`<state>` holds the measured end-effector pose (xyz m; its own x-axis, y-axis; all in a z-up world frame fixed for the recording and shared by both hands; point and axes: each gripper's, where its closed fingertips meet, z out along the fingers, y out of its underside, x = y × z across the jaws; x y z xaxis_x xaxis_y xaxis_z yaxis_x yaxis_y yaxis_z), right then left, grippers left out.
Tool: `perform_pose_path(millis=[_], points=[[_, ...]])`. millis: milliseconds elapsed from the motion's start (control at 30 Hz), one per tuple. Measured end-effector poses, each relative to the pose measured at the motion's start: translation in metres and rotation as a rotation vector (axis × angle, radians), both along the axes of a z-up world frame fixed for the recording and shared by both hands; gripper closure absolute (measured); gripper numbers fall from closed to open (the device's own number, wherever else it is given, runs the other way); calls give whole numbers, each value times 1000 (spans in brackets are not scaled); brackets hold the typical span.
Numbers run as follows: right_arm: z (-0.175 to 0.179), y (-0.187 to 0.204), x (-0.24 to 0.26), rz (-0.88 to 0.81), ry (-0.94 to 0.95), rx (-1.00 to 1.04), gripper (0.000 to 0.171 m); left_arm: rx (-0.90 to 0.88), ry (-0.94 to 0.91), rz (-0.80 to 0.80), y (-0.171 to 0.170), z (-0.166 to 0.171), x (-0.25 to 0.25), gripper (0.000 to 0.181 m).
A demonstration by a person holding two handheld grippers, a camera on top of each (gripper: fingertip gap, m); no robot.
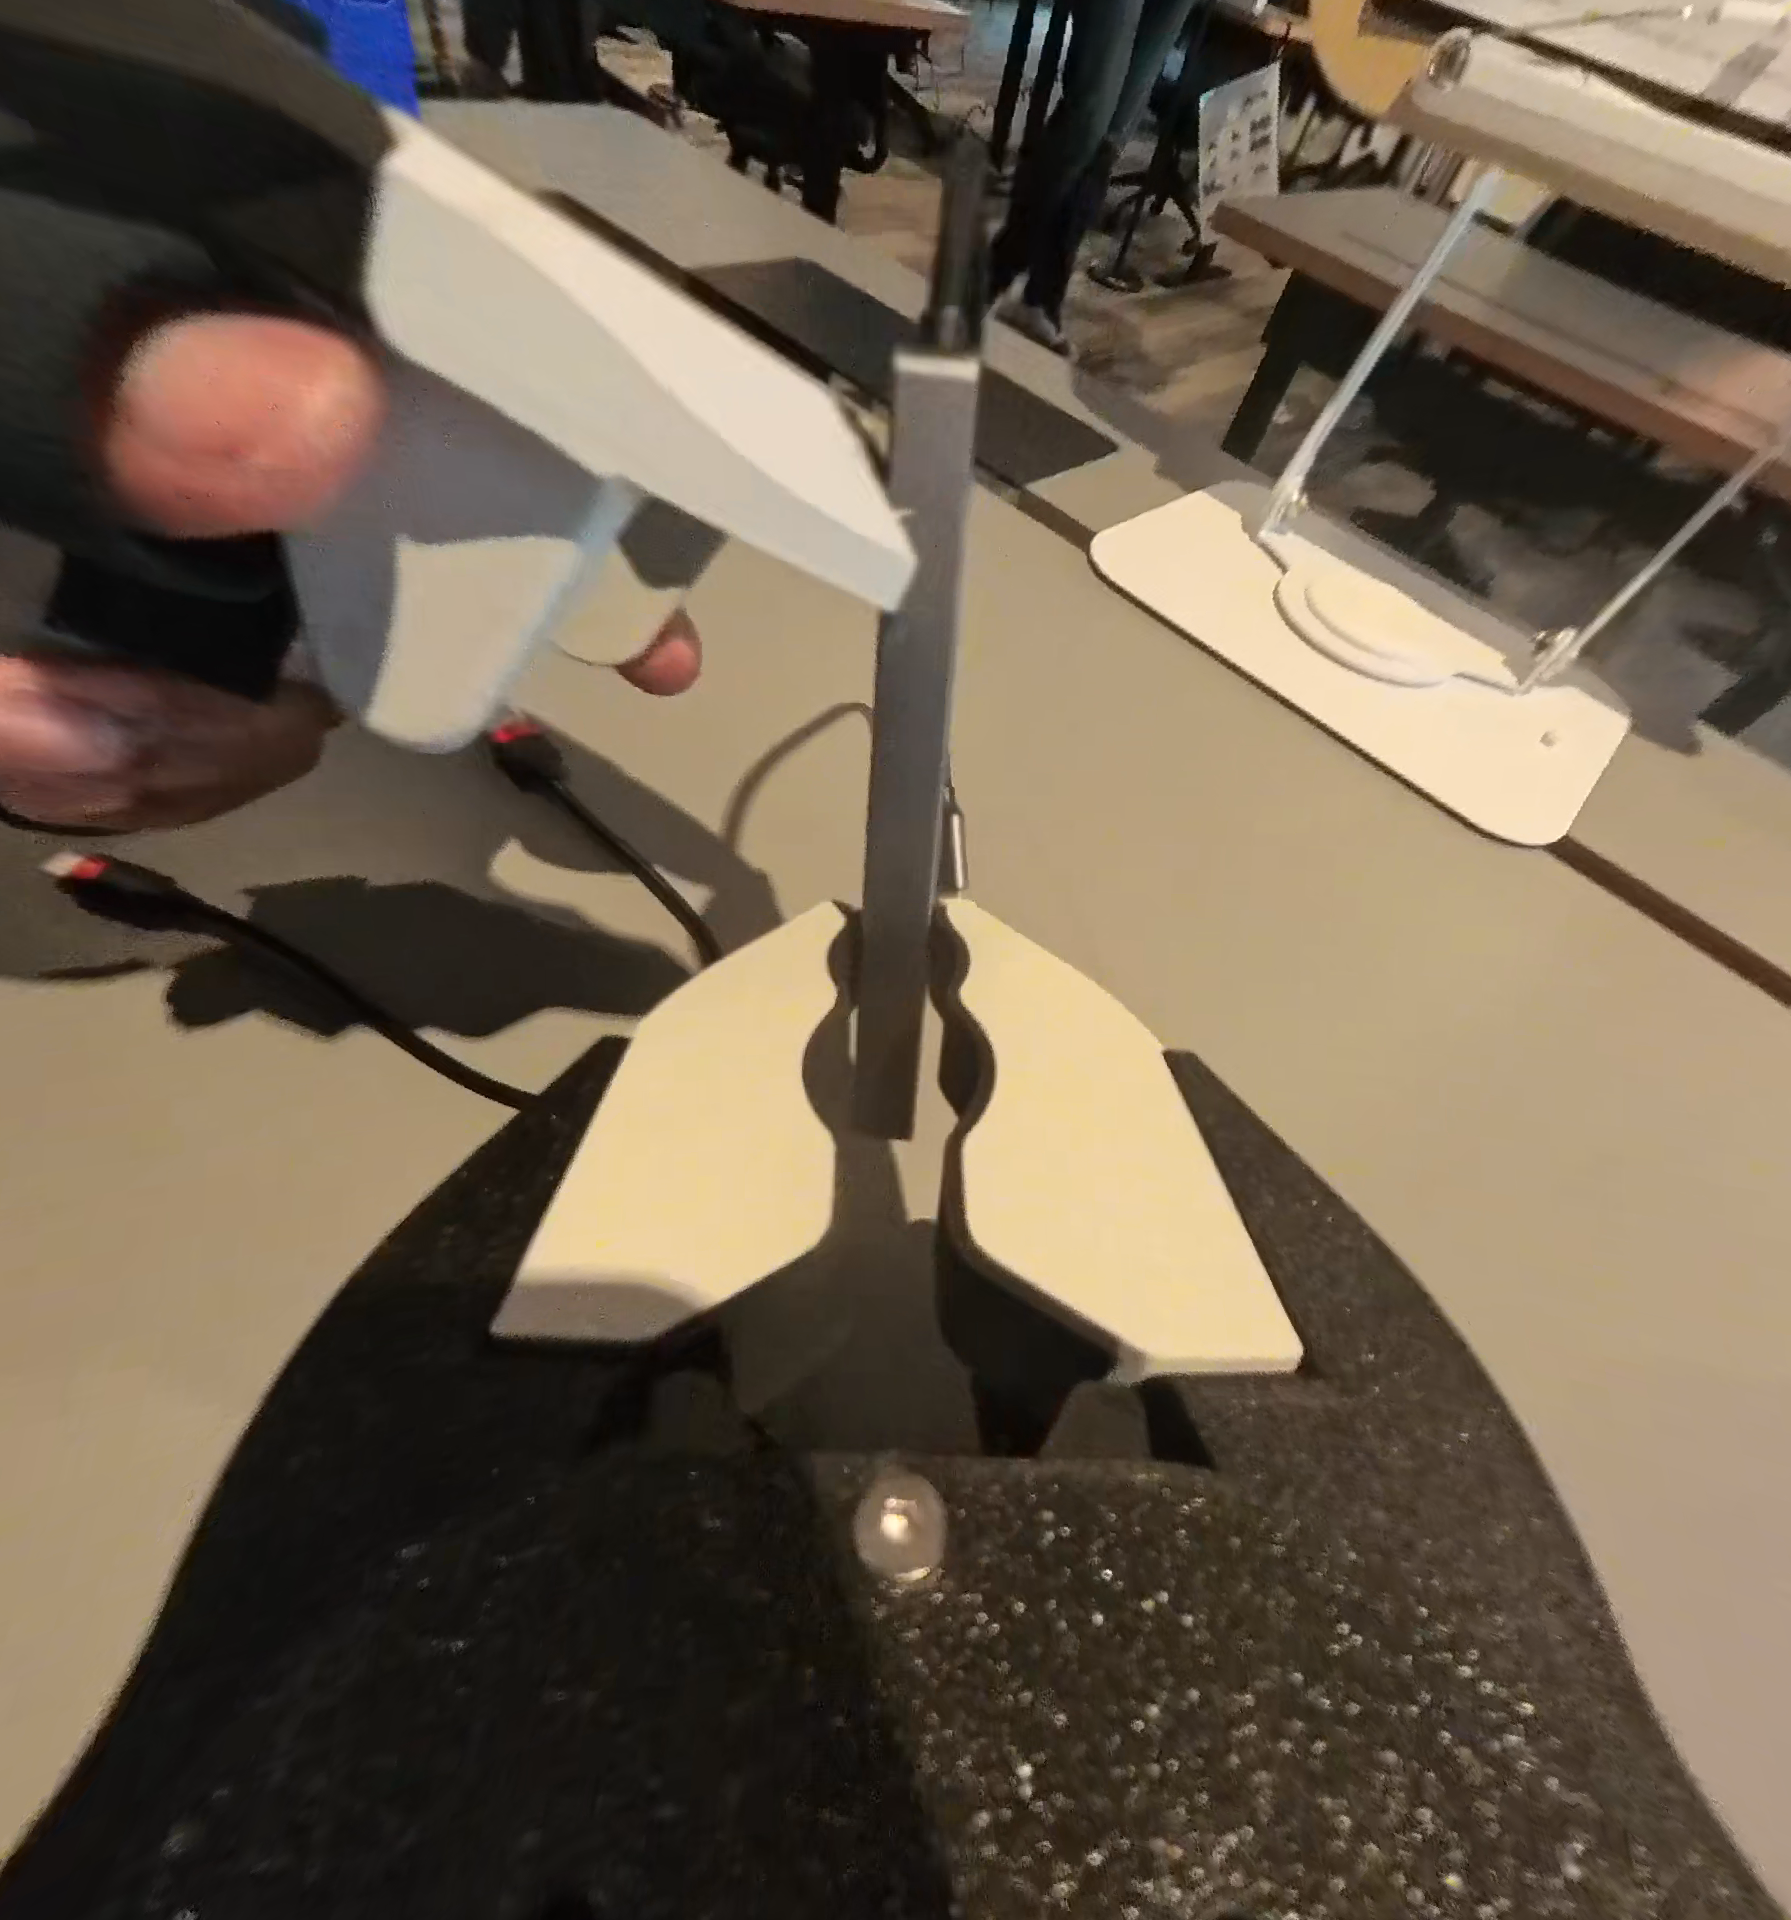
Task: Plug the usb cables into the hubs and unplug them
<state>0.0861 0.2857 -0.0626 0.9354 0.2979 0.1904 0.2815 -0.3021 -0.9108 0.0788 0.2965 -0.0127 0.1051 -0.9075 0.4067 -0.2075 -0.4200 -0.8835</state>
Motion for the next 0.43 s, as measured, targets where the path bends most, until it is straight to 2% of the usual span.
perform_pose_path(millis=[33, 267, 433], points=[[0, 0, 1, 6, 26, -11, 159, -6, 6, -14, -1, 0, -1, 145], [-5, 0, 16, -25, 270, -108, 159, 33, 85, -145, -3, -5, -25, 140], [-21, -5, 21, -42, 528, -283, 160, 322, 374, -101, 34, -41, -74, 137]])
